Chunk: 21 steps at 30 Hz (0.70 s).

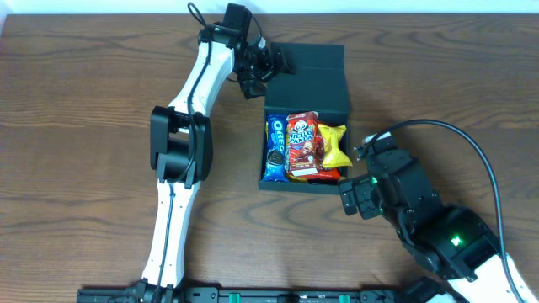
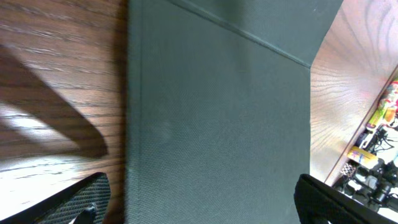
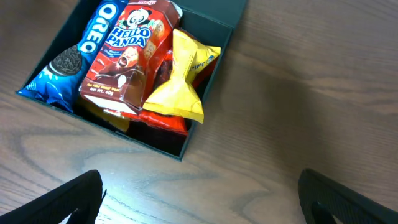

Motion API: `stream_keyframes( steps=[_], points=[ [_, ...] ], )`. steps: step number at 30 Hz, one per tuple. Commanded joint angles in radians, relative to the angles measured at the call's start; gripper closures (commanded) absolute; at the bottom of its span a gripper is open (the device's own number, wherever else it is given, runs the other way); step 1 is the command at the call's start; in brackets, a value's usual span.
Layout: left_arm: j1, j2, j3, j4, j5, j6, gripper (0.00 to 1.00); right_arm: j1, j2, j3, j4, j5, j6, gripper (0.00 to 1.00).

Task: Pack container
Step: 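Grasp the lid edge with the left gripper and swing it over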

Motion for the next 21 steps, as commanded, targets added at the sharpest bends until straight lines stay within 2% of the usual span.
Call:
stream_keyframes(
  steps=[1,9,17,21],
  points=[
    [0.011,0.021,0.013,-0.001,0.035,0.037,0.05,-0.014,-0.002,-0.004,-0.002,0.002,0.002,0.01],
    [-0.021,0.021,0.013,0.066,0.181,0.054,0.05,-0.014,-0.002,-0.004,-0.002,0.001,0.002,0.01],
    [-0.044,0.021,0.013,0.069,0.235,0.054,0.05,-0.014,-0.002,-0.004,-0.003,0.001,0.002,0.01],
    [-0.035,0.021,0.013,0.031,0.203,0.051,0.05,-0.014,-0.002,-0.004,-0.004,0.001,0.002,0.01]
  ],
)
